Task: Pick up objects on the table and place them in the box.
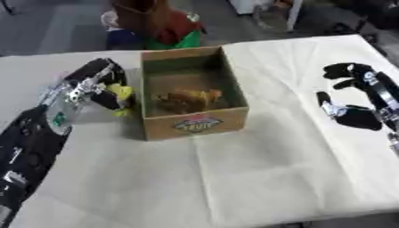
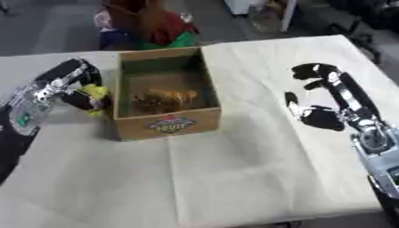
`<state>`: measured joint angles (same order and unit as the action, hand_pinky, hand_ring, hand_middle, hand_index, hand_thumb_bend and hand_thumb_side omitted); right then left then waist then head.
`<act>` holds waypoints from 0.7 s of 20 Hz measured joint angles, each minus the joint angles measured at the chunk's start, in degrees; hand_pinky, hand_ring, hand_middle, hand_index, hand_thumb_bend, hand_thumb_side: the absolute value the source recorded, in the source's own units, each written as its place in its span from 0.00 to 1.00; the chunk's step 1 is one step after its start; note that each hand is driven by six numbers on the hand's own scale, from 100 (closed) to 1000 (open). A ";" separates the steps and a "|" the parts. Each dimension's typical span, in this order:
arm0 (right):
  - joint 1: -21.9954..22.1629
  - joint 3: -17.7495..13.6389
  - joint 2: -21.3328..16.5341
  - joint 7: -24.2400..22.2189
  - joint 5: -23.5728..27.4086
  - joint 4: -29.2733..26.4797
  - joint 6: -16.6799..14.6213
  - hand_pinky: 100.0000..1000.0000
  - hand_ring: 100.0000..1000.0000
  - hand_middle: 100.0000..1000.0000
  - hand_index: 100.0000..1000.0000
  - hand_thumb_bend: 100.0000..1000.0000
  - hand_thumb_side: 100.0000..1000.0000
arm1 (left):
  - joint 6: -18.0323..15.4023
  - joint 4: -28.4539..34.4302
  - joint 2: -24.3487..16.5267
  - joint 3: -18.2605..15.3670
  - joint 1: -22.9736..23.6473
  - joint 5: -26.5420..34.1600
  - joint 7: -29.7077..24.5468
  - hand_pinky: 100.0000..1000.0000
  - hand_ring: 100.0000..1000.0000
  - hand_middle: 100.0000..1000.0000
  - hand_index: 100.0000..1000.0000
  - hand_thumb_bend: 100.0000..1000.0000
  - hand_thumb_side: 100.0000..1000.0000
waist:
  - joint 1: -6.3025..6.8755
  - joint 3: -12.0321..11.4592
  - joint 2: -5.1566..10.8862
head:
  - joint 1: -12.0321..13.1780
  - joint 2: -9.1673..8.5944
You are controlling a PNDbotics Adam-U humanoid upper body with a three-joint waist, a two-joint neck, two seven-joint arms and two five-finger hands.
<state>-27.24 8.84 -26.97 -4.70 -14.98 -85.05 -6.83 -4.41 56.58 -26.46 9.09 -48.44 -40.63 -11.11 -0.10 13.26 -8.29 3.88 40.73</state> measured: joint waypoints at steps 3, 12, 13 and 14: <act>0.00 0.00 0.00 -0.01 0.00 0.01 -0.01 0.68 0.77 0.66 0.79 0.10 0.00 | 0.84 3.85 -0.77 -0.39 -1.34 3.12 0.96 0.54 0.31 0.25 0.42 0.36 0.00 | -0.01 0.00 0.18 | -0.03 0.00; -0.52 0.23 0.08 -0.33 0.00 0.29 -0.28 0.68 0.77 0.66 0.79 0.09 0.00 | 0.68 5.33 3.87 1.85 -4.08 6.27 2.77 0.56 0.35 0.28 0.45 0.40 0.00 | -0.08 1.34 0.43 | 0.70 0.00; -0.53 0.37 0.13 -0.41 0.00 0.30 -0.33 0.68 0.77 0.66 0.79 0.10 0.00 | 0.35 4.53 4.73 2.12 -4.09 5.80 2.60 0.56 0.38 0.30 0.46 0.41 0.00 | -0.11 1.54 0.45 | 0.84 0.00; -0.53 0.38 0.24 -0.47 0.00 0.31 -0.38 0.68 0.77 0.66 0.79 0.09 0.00 | 0.02 3.62 5.61 2.26 -4.09 5.43 2.53 0.57 0.40 0.31 0.47 0.43 0.00 | -0.16 1.73 0.46 | 1.03 0.00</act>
<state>-27.77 9.22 -26.73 -5.17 -14.98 -84.74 -7.21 -4.40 60.19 -20.85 11.35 -52.53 -35.20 -8.58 -0.26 14.98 -7.82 4.91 40.73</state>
